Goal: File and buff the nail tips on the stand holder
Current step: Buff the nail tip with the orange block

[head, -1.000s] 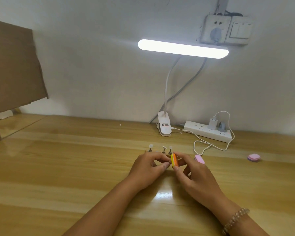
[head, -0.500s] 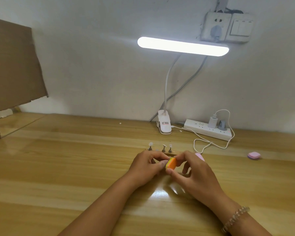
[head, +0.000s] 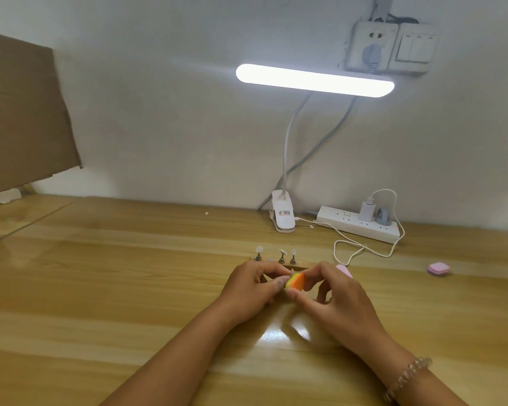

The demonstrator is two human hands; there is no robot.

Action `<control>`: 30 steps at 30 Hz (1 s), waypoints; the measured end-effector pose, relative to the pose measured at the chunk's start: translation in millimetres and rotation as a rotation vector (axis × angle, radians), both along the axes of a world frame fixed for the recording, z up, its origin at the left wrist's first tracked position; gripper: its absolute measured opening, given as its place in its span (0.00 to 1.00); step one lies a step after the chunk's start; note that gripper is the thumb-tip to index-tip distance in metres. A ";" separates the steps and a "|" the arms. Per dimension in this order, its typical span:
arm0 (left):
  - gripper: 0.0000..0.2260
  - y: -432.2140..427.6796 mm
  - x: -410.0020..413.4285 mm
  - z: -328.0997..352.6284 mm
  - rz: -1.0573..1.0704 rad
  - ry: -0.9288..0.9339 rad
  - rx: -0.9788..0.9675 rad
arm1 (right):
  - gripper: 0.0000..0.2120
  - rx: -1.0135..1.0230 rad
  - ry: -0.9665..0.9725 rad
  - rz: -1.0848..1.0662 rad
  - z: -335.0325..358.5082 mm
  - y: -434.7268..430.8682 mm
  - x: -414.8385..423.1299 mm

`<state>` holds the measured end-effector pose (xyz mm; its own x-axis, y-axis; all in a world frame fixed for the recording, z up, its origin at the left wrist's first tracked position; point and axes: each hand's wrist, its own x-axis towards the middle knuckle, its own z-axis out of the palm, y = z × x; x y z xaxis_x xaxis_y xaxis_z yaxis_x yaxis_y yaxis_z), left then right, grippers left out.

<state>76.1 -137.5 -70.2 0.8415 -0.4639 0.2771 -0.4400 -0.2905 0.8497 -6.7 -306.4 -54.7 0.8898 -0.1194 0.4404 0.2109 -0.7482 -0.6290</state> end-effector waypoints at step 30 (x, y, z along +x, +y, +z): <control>0.08 -2.1 -2.3 0.7 -0.018 -0.037 0.071 | 0.12 -0.044 -0.067 0.009 1.1 2.9 0.4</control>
<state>73.8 -139.6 -69.5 0.8227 -0.4981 0.2738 -0.4762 -0.3411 0.8105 -6.3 -303.5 -53.6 0.8590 -0.0911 0.5039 0.2582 -0.7728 -0.5798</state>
